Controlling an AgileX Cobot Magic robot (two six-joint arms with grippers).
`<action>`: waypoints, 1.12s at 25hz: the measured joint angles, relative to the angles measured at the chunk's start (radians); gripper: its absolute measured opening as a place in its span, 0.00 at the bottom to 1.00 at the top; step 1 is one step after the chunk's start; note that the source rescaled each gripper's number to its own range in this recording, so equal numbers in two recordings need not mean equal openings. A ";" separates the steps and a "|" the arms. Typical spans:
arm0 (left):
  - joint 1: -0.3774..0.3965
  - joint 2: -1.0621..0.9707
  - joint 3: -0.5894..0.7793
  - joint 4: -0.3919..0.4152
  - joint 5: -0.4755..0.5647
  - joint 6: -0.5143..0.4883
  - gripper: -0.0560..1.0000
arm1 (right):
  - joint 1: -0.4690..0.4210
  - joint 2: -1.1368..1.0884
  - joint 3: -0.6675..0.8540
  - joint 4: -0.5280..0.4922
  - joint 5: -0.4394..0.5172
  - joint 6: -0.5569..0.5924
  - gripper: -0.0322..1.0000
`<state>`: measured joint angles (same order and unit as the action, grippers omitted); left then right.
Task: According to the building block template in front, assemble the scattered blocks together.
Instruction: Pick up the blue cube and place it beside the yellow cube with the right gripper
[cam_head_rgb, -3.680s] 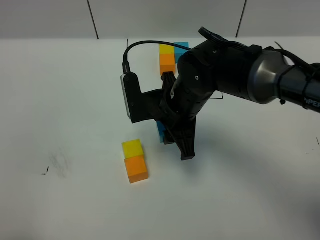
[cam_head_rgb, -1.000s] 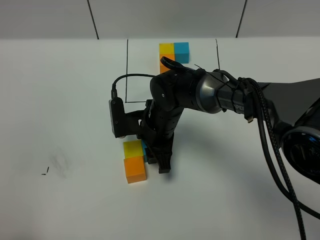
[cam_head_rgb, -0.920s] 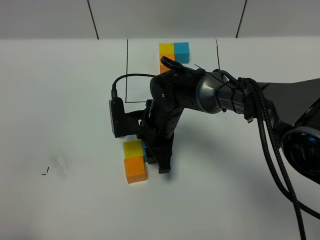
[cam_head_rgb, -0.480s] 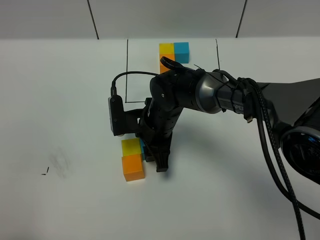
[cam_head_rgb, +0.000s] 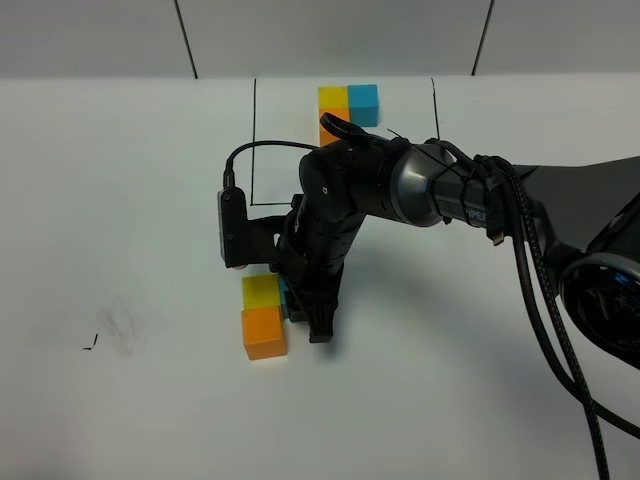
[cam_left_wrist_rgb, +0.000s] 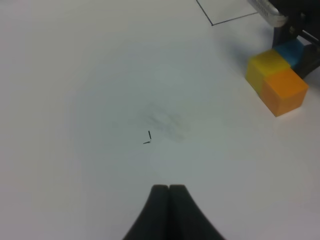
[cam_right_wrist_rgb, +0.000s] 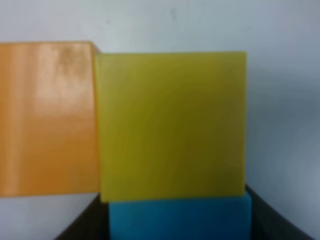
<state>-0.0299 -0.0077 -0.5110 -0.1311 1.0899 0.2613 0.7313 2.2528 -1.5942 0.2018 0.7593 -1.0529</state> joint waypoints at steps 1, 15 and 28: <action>0.000 0.000 0.000 0.000 0.000 0.000 0.05 | 0.000 0.000 0.000 0.000 0.000 0.000 0.54; 0.000 0.000 0.000 0.000 0.000 0.000 0.05 | 0.000 0.002 0.000 -0.002 -0.006 0.023 0.79; 0.000 0.000 0.000 0.000 0.000 0.000 0.05 | 0.000 -0.027 -0.001 -0.089 -0.002 0.146 0.97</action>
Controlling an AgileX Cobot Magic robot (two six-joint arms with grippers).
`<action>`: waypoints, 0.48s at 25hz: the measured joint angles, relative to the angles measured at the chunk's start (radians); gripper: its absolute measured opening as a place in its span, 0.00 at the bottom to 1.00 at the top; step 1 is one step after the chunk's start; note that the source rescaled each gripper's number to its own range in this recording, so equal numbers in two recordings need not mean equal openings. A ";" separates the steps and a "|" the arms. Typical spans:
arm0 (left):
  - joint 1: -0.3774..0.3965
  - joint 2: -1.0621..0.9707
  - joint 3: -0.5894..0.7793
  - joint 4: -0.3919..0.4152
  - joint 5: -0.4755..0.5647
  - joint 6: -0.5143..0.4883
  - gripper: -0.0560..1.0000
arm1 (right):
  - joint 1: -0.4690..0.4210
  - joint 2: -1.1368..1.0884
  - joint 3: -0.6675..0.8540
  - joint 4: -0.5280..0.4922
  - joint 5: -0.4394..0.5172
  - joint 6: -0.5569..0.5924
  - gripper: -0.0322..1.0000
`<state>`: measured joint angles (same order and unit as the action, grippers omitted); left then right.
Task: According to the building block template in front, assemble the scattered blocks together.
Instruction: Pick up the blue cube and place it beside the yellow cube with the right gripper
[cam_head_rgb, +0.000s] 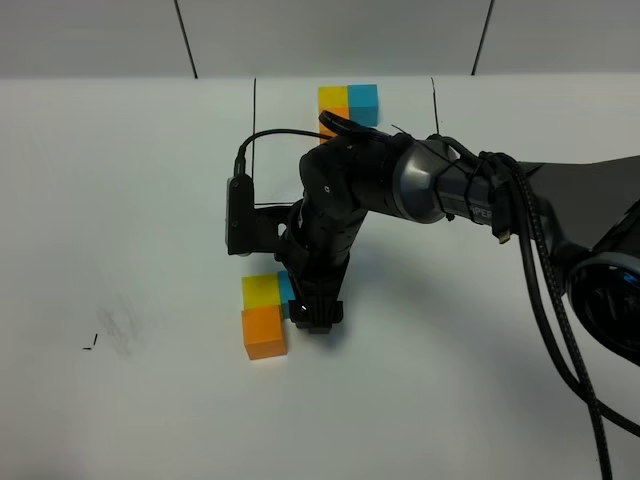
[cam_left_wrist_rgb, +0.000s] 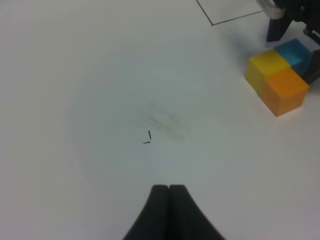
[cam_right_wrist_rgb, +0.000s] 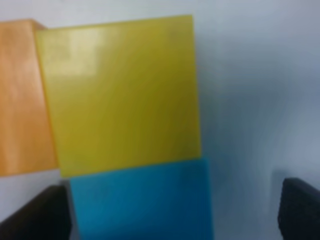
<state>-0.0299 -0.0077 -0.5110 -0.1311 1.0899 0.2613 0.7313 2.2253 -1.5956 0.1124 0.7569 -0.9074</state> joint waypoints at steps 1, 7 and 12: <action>0.000 0.000 0.000 0.000 0.000 0.000 0.05 | 0.000 -0.017 0.000 -0.004 0.000 0.004 0.97; 0.000 0.000 0.000 0.000 0.000 0.000 0.05 | 0.000 -0.108 0.000 -0.050 0.013 0.039 0.96; 0.000 0.000 0.000 0.000 0.000 -0.001 0.05 | 0.000 -0.128 0.000 -0.101 0.073 0.084 0.74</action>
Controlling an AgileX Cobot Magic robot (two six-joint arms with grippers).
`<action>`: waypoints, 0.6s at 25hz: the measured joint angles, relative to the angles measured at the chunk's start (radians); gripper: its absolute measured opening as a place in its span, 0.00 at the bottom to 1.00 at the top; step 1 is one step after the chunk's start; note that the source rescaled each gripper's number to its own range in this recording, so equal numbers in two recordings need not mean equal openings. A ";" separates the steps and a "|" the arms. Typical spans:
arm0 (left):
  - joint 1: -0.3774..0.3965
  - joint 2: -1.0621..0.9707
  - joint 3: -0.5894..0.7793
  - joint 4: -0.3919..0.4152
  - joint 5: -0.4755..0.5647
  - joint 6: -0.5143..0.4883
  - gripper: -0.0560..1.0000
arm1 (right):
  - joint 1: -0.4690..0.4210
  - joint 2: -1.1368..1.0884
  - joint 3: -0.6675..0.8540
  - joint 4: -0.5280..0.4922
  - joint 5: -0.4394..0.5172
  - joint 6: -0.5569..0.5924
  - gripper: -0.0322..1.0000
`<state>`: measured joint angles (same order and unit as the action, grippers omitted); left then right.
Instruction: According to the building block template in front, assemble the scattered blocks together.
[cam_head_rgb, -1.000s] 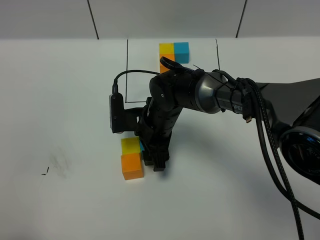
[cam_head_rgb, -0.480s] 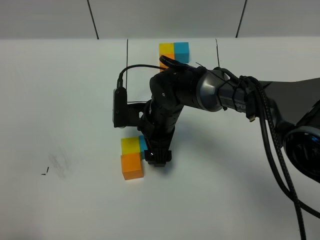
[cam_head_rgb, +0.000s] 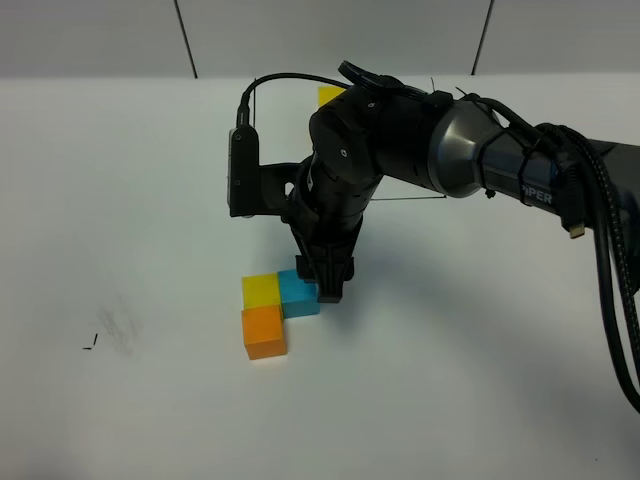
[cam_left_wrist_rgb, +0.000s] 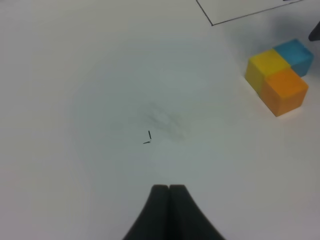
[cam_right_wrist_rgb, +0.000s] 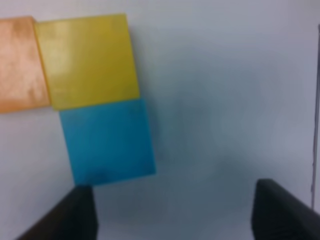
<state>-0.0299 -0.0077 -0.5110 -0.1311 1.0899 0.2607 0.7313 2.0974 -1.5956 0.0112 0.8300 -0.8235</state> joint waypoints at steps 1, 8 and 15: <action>0.000 0.000 0.000 0.000 0.000 0.000 0.05 | 0.000 -0.001 0.000 -0.011 0.014 0.010 0.64; 0.000 0.000 0.000 0.000 0.000 0.000 0.05 | 0.000 -0.001 0.000 -0.020 0.053 0.034 0.06; 0.000 0.000 0.000 0.000 0.000 0.000 0.05 | -0.020 -0.001 0.000 0.016 0.051 0.406 0.03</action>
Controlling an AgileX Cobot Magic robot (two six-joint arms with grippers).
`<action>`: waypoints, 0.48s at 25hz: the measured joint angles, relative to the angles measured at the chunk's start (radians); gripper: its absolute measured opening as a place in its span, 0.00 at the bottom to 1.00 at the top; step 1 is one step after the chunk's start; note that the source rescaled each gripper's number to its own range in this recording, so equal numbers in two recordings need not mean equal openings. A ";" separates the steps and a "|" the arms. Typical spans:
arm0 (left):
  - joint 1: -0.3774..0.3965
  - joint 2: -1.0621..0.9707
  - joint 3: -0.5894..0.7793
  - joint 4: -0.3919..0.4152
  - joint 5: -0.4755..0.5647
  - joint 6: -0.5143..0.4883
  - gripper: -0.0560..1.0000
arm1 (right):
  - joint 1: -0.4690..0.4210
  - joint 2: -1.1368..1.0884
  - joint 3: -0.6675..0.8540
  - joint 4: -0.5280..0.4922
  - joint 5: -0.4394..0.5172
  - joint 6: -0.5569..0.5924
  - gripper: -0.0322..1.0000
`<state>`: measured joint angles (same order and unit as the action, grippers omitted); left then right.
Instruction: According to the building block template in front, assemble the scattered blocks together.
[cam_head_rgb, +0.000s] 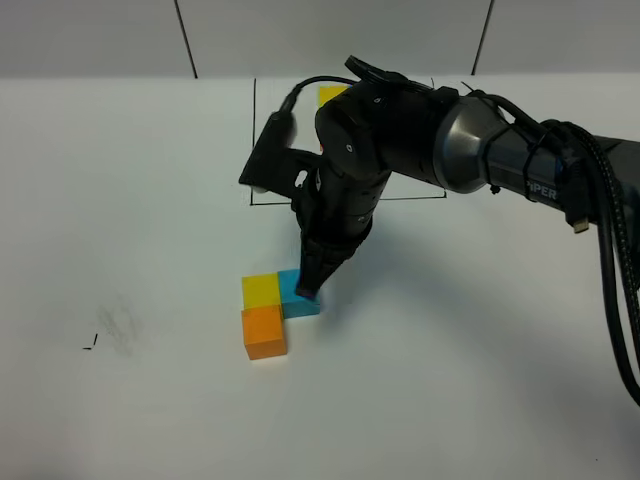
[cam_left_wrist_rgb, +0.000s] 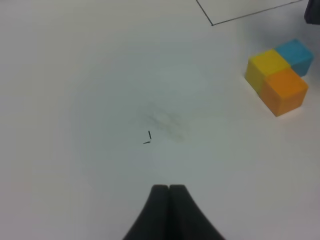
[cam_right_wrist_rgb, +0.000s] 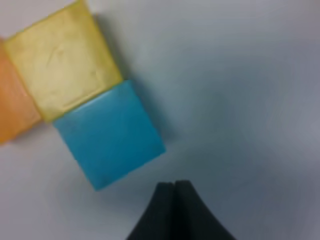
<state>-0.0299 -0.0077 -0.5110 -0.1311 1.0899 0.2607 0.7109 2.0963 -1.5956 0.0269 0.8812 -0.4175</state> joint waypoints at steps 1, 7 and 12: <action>0.000 0.000 0.000 0.000 0.000 0.000 0.05 | -0.004 0.000 0.000 0.011 0.000 0.108 0.03; 0.000 0.000 0.000 0.000 0.000 -0.001 0.05 | -0.020 0.000 0.000 0.003 -0.015 0.752 0.03; 0.000 0.000 0.000 0.000 0.000 -0.001 0.05 | -0.021 -0.001 0.000 -0.217 0.002 0.935 0.03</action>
<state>-0.0299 -0.0077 -0.5110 -0.1311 1.0899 0.2594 0.6901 2.0955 -1.5956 -0.1903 0.8832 0.5175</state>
